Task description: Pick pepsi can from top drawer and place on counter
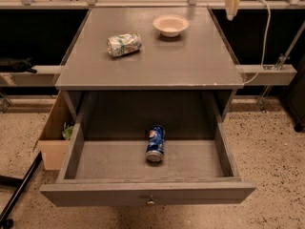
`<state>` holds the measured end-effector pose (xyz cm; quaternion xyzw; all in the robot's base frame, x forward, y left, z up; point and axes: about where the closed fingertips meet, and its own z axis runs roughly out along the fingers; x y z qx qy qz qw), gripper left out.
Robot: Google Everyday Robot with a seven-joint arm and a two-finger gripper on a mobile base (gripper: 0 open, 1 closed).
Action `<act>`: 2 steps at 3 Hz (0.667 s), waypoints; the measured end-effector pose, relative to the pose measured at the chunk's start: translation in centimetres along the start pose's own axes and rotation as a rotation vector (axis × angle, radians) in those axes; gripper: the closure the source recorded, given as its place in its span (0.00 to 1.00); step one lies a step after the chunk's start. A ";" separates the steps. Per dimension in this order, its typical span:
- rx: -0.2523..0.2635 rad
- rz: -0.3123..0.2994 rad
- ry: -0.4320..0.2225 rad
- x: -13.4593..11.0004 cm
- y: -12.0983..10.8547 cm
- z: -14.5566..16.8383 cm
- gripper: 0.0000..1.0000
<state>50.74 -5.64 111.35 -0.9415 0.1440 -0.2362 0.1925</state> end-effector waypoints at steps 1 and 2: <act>0.013 -0.006 0.015 0.0 -0.3 -0.7 0.00; 0.013 -0.006 0.015 0.0 -0.3 -0.7 0.00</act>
Offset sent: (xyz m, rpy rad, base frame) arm -0.0197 0.0000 -0.0412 -0.0766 0.2783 0.0550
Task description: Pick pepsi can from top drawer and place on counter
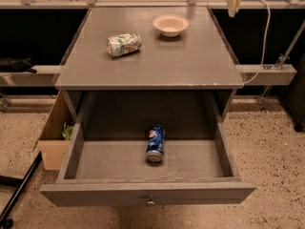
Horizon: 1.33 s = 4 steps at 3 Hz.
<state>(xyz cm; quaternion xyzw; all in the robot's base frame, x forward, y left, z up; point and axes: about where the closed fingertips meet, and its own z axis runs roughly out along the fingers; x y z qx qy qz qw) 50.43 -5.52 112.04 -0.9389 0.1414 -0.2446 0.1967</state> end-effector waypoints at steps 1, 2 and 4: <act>-0.047 0.019 -0.156 -4.6 1.9 0.4 0.00; -0.018 0.012 -0.117 -4.0 0.9 -0.3 0.00; -0.012 -0.005 -0.140 -5.2 1.1 0.0 0.00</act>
Offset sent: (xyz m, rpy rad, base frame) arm -0.0222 -0.0003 -0.0191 -0.0038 0.0941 0.0142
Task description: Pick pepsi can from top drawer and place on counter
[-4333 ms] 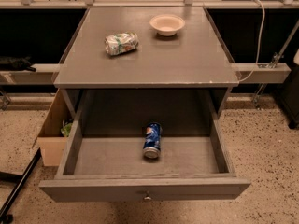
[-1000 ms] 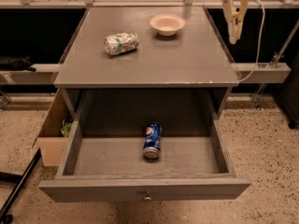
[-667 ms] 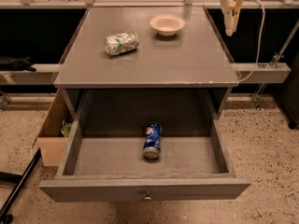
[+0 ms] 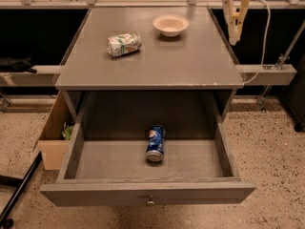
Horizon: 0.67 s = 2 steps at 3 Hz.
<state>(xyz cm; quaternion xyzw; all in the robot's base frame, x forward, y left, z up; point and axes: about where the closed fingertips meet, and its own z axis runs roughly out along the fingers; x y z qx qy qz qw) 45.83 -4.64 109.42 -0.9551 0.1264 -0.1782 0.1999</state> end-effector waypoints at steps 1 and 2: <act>-0.054 0.038 -0.128 -2.0 2.9 3.7 0.00; -0.116 0.082 -0.247 -4.9 6.4 7.4 0.00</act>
Offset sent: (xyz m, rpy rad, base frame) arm -0.0425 -0.0302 -0.1568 -0.0720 0.4597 0.0043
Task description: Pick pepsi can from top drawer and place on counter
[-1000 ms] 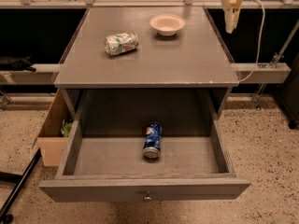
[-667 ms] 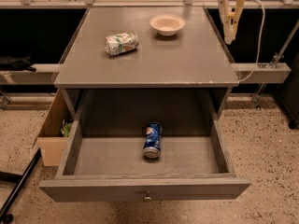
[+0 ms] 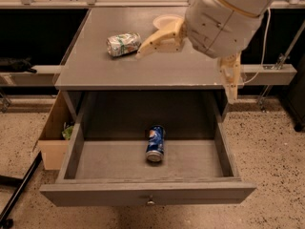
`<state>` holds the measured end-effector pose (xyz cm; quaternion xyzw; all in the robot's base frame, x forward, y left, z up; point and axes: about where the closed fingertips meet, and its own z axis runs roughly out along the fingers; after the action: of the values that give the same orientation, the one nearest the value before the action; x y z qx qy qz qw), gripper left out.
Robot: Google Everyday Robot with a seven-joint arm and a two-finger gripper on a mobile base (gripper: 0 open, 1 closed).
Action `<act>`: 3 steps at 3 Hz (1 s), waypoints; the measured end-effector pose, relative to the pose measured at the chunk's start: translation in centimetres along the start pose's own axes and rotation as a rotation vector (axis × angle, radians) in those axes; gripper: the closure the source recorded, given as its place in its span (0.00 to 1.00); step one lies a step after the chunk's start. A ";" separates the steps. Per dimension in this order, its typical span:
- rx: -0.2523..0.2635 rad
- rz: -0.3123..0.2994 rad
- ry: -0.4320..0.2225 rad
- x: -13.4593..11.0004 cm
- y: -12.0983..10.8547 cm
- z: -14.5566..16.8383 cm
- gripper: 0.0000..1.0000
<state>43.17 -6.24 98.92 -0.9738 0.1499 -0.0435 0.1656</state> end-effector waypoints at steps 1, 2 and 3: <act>-0.012 0.021 -0.017 -0.9 1.4 1.4 0.00; 0.011 0.035 0.039 0.0 -0.1 0.3 0.00; 0.072 0.064 0.176 1.6 -1.9 -1.7 0.00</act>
Offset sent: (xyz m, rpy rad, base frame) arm 0.0126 0.0093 0.0149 0.0221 -0.0414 -0.0360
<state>44.99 -5.55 101.18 -0.9543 0.1933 -0.1290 0.1881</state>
